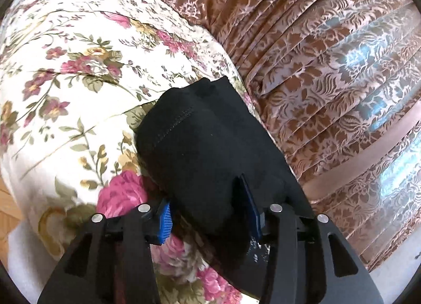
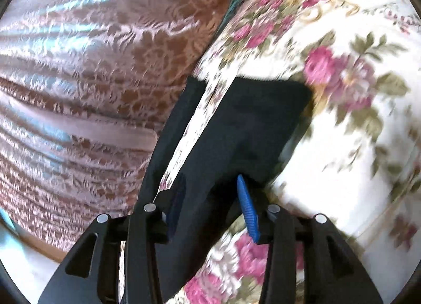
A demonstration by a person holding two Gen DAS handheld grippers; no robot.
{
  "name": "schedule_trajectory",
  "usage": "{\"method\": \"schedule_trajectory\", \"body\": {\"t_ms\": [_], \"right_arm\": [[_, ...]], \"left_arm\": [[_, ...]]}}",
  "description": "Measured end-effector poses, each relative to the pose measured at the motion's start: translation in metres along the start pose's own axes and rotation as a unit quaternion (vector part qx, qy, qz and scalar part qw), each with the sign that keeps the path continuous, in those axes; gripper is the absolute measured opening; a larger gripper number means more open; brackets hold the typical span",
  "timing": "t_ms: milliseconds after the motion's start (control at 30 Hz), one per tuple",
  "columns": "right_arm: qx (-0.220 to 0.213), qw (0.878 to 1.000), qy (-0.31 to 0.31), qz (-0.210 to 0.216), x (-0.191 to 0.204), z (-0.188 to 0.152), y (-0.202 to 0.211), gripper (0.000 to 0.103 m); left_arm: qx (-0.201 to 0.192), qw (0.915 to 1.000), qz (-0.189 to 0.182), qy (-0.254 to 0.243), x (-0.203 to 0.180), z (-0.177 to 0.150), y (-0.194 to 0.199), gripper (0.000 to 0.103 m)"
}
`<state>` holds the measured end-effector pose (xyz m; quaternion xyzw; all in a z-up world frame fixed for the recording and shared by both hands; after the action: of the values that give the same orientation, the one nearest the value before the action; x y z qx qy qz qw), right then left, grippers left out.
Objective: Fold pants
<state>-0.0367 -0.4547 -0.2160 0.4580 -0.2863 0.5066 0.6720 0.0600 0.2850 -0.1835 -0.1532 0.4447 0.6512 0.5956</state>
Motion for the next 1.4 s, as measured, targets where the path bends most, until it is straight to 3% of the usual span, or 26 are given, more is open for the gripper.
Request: {"method": "schedule_trajectory", "body": {"t_ms": [67, 167, 233, 300, 333, 433, 500, 567, 633, 700, 767, 867, 900, 933, 1000, 1167, 1267, 1400], "right_arm": [[-0.002, 1.000, -0.001, -0.023, -0.004, 0.006, -0.006, 0.040], [-0.019, 0.999, -0.036, -0.021, -0.009, 0.013, -0.007, 0.040], [-0.022, 0.999, -0.035, -0.029, -0.012, 0.017, -0.008, 0.039], [-0.023, 0.998, -0.043, -0.031, -0.013, 0.020, -0.007, 0.038], [-0.025, 0.998, -0.043, -0.034, -0.014, 0.021, -0.006, 0.031], [-0.026, 0.998, -0.040, -0.044, -0.018, 0.022, -0.002, 0.013], [-0.020, 0.997, -0.052, -0.054, -0.023, 0.020, 0.002, 0.013], [-0.023, 0.996, -0.060, -0.066, -0.028, 0.021, 0.011, 0.020], [-0.034, 0.994, -0.059, -0.089, -0.032, 0.025, 0.020, 0.057], [-0.056, 0.993, -0.043, -0.092, -0.029, 0.033, 0.026, 0.065], [-0.060, 0.992, -0.018, -0.113, -0.031, 0.038, 0.024, 0.065], [-0.040, 0.993, -0.023, -0.110, -0.039, 0.038, 0.007, 0.065], [-0.038, 0.993, -0.017, -0.111, -0.038, 0.039, 0.003, 0.062], [-0.037, 0.994, -0.008, -0.107, -0.034, 0.039, 0.000, 0.039], [-0.020, 0.995, 0.023, -0.095, -0.024, 0.037, -0.008, 0.011], [-0.070, 0.991, 0.076, -0.090, 0.000, 0.045, 0.013, 0.009], [-0.091, 0.989, 0.070, -0.094, 0.001, 0.056, 0.023, 0.008], [-0.079, 0.983, 0.085, -0.142, -0.021, 0.047, 0.013, 0.008]], "left_arm": [[0.006, 0.9999, 0.011, -0.005, 0.001, 0.001, -0.006, 0.045], [0.011, 0.9998, 0.019, -0.004, 0.002, 0.002, -0.010, 0.041], [0.014, 0.9996, 0.025, -0.008, 0.004, 0.003, -0.014, 0.023], [0.019, 0.9992, 0.035, -0.006, 0.008, 0.002, -0.017, 0.014], [0.022, 0.9993, 0.030, -0.001, 0.009, 0.002, -0.018, 0.007], [0.024, 0.9992, 0.032, -0.009, 0.006, 0.002, -0.016, 0.006], [0.022, 0.9993, 0.028, -0.011, 0.003, 0.004, -0.012, 0.006], [0.020, 0.9996, 0.021, -0.005, 0.002, 0.008, -0.009, 0.006], [0.019, 0.9997, 0.016, -0.003, 0.002, 0.009, -0.008, 0.006], [0.019, 0.9997, 0.016, -0.006, 0.001, 0.009, -0.009, 0.006], [0.021, 0.9996, 0.018, -0.003, 0.003, 0.007, -0.010, 0.006], [0.027, 0.9994, 0.022, 0.001, 0.007, 0.005, -0.012, 0.006], [0.028, 0.9993, 0.024, 0.000, 0.007, 0.005, -0.013, 0.006], [0.029, 0.9993, 0.025, -0.001, 0.006, 0.005, -0.013, 0.006], [0.030, 0.9992, 0.026, -0.010, 0.003, 0.006, -0.012, 0.006], [0.022, 0.9994, 0.021, -0.014, -0.009, 0.017, -0.002, 0.005], [0.015, 0.9994, 0.019, -0.025, -0.016, 0.021, 0.003, 0.005], [0.030, 0.9969, 0.050, -0.053, -0.005, 0.009, -0.006, 0.005]]}}
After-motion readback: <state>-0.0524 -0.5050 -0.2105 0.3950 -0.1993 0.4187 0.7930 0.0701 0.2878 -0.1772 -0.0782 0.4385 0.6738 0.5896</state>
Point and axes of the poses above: each gripper's, at about its wrist camera, not at the fingertips, and y roughly against the way its jaws point, x to its left, z to its top, the point moved 7 cm from there along -y, roughly the way its jaws point, and after that the axes turned 10 degrees about -x, right-handed, at the moved point
